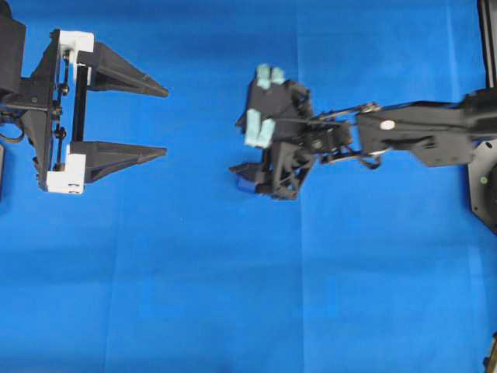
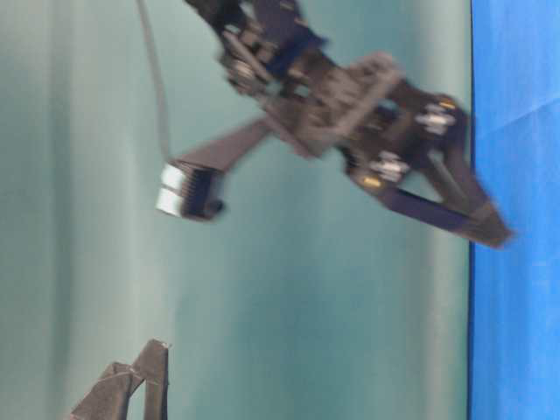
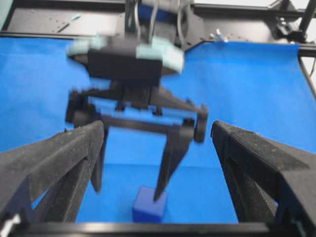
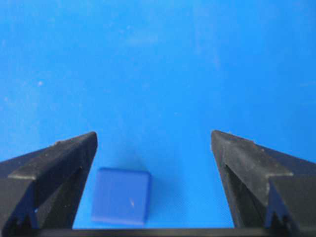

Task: Handover the blue block to the right arm after grasping it with the left arm, then place it in the designated position.
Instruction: 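Open the right gripper, release the cube, and retract right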

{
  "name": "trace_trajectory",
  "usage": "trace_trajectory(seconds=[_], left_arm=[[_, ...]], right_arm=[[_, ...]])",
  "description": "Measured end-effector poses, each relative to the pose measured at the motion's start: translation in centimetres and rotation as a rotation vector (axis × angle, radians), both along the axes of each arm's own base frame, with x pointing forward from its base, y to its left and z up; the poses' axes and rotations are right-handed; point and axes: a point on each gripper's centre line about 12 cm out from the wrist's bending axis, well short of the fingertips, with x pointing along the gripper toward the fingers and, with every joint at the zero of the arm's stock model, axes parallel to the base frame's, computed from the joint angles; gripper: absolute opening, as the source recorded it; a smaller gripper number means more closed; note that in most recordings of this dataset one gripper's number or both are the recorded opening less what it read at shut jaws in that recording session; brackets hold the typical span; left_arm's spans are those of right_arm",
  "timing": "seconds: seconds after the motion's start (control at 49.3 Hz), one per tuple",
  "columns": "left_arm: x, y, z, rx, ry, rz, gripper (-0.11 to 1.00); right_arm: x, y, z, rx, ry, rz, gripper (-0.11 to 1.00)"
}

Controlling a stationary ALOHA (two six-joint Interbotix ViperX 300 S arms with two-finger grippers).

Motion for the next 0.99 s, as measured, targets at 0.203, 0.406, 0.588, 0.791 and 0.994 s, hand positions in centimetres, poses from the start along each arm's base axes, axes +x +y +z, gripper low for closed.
trace_trajectory(seconds=[0.203, 0.406, 0.588, 0.791, 0.994], left_arm=[[0.0, 0.0, 0.0, 0.000, 0.000, 0.000, 0.93], [0.0, 0.0, 0.0, 0.000, -0.002, 0.000, 0.93], [0.0, 0.0, 0.0, 0.000, -0.002, 0.000, 0.93], [0.0, 0.0, 0.0, -0.002, 0.000, 0.000, 0.93], [0.0, 0.0, 0.0, 0.000, 0.000, 0.000, 0.93]], right_arm=[[-2.3, -0.4, 3.6, -0.025, -0.019, -0.036, 0.89], [-4.9, -0.7, 7.3, -0.044, -0.051, -0.075, 0.89], [-7.6, -0.7, 10.8, -0.066, -0.110, -0.091, 0.88], [-9.8, -0.6, 12.1, -0.068, -0.156, -0.097, 0.88], [-10.2, -0.6, 12.4, -0.068, -0.166, -0.096, 0.88]])
